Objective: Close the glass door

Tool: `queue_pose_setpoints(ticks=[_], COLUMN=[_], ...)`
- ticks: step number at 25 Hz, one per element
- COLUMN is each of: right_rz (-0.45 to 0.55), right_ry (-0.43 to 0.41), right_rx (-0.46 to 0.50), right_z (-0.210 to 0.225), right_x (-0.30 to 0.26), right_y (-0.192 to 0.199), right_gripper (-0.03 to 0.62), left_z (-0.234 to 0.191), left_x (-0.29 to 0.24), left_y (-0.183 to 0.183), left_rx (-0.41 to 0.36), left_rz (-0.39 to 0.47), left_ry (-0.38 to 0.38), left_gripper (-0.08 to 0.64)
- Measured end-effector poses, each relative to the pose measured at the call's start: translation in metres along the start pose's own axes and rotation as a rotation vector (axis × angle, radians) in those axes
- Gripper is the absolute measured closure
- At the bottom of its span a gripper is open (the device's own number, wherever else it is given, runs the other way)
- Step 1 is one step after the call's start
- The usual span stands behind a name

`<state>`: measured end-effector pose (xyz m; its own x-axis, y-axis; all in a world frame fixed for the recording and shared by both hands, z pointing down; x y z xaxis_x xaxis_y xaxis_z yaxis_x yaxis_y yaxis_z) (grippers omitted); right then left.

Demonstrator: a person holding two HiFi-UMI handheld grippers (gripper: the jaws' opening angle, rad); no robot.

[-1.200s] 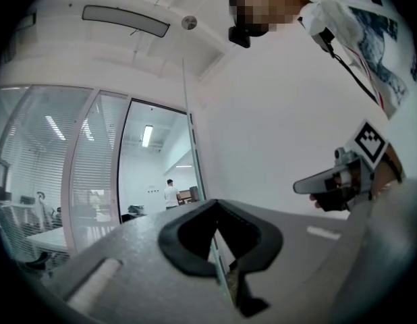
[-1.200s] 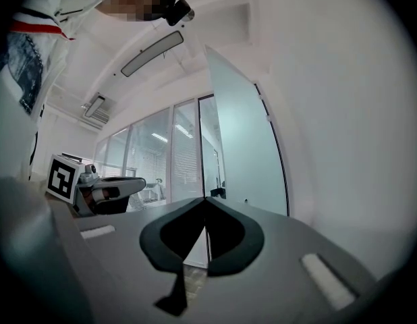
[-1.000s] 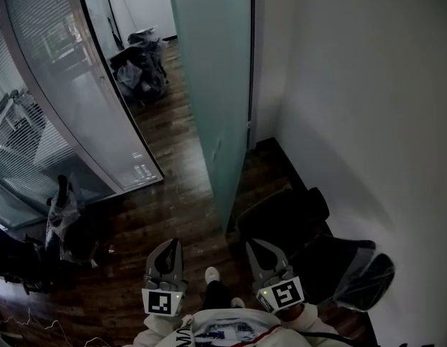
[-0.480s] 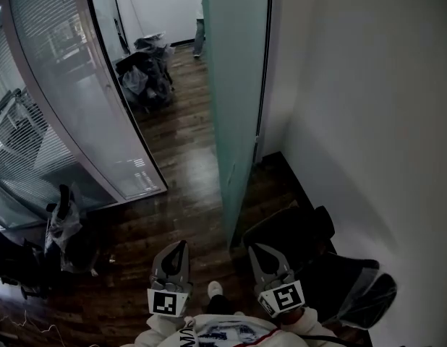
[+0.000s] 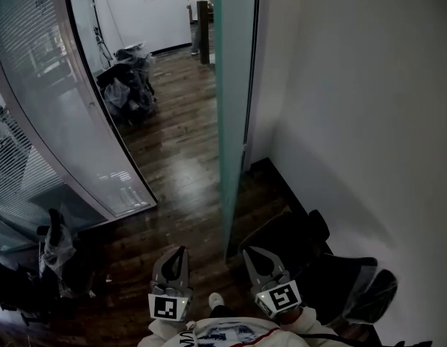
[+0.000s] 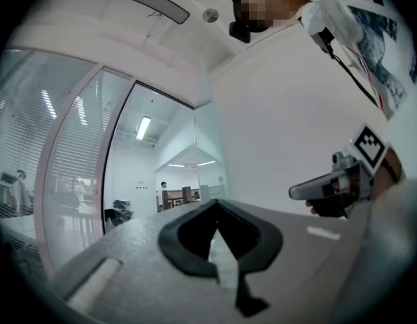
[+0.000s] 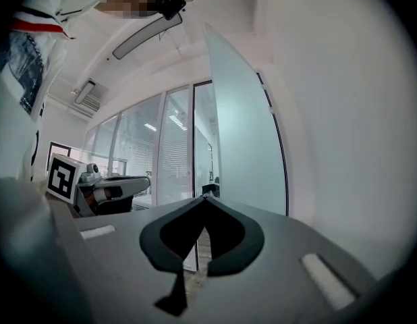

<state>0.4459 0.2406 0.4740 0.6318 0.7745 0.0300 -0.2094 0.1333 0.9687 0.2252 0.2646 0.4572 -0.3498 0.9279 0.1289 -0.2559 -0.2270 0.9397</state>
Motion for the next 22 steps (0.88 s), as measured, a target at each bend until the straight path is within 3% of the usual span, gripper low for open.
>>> queue_pose_setpoints(ticks=[11, 22], right_rz=[0.010, 0.004], right_ry=[0.090, 0.087], right_rx=[0.000, -0.019], right_z=[-0.004, -0.009], right_x=[-0.029, -0.045], right_y=[0.002, 0.005], right_gripper=[0.586, 0.586], left_z=[-0.038, -0.049], left_x=[-0.013, -0.012], left_y=[0.016, 0.025], left_rx=[0.022, 0.031], left_rz=[0.052, 0.027], left_ry=[0.040, 0.065], left_gripper=[0.561, 0.561])
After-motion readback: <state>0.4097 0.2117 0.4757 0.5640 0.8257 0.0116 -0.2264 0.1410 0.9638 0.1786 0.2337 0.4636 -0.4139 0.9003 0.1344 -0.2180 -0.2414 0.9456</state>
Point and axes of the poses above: the fingertips, and each gripper's own axes: x backward along the fingers, z to its right, y out of its underside, the point moved 7 cm from there along x, backward along the fingers, and after that the axes turned 12 degrees about -x, right-handed, at the moved point
